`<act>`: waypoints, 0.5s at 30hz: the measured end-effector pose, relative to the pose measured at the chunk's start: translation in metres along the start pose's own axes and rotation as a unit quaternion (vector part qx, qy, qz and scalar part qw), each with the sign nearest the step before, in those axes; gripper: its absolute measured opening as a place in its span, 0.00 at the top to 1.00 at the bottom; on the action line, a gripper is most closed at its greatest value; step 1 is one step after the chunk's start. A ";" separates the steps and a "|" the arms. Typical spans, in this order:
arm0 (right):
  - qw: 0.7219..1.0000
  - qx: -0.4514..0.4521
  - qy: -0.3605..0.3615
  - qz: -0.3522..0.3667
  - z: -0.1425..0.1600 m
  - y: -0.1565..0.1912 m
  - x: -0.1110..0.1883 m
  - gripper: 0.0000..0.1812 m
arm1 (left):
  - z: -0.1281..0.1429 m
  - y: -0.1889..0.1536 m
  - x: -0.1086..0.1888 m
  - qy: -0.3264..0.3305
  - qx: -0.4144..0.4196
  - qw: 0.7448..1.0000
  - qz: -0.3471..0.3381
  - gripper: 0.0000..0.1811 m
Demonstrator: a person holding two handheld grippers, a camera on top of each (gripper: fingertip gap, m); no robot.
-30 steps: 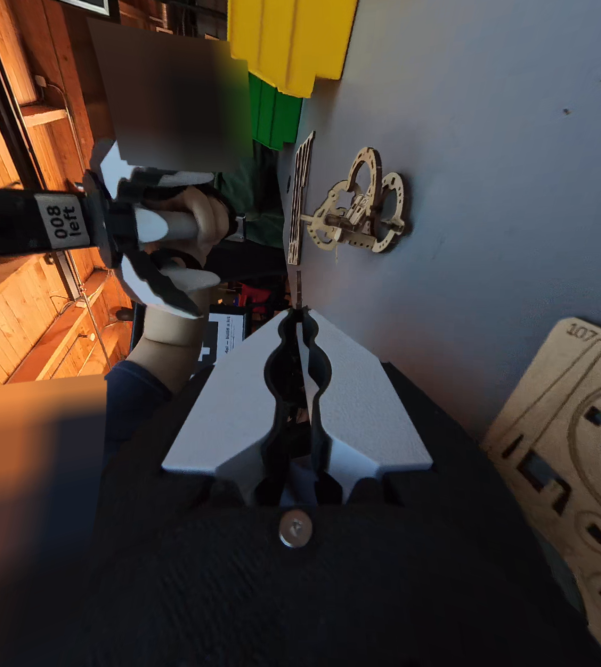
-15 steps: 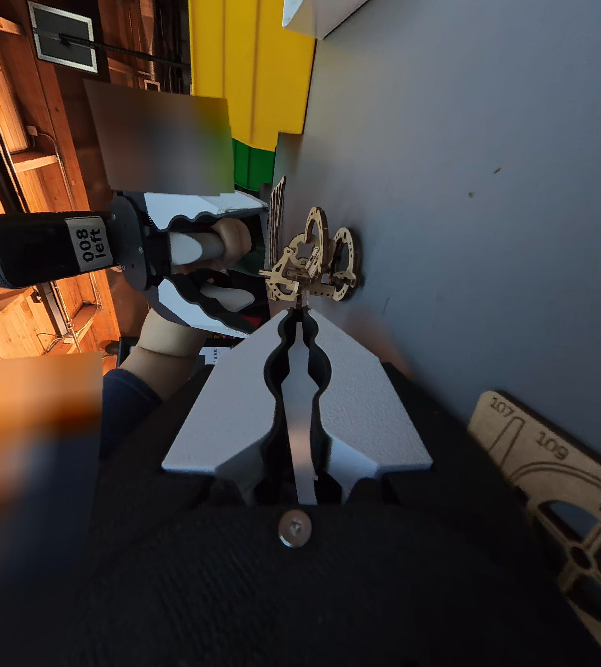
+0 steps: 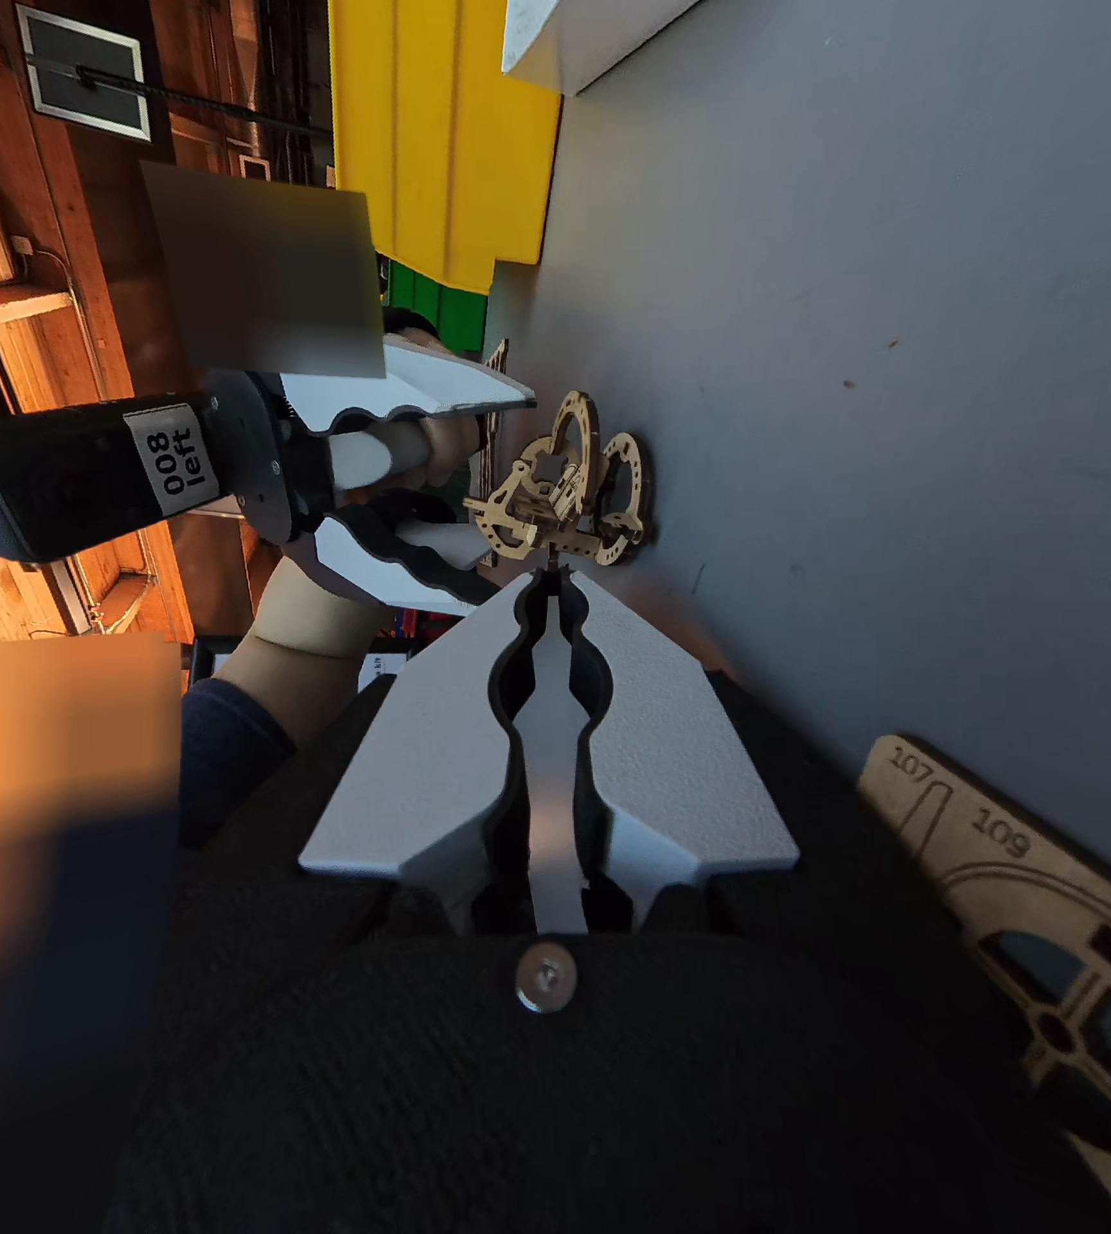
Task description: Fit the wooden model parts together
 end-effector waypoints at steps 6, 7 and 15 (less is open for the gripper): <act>1.000 -0.024 -0.005 -0.009 -0.001 0.000 0.002 0.99 | -0.002 0.002 -0.001 0.010 -0.012 1.000 0.012 0.70; 1.000 -0.026 -0.005 -0.009 -0.001 0.000 0.002 0.99 | -0.001 0.001 -0.002 0.015 -0.011 1.000 0.014 0.70; 0.998 -0.053 0.002 -0.018 -0.004 0.001 0.002 0.99 | 0.004 0.001 -0.002 0.020 -0.011 1.000 0.004 0.73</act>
Point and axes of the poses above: each gripper's, where its closed fingertips meet, x back along the fingers, z out of its underside, y = z × x across the jaws, the point moved 6 cm from there along x, back along the fingers, and after that the axes turned 10 degrees about z, right-handed, at the moved point
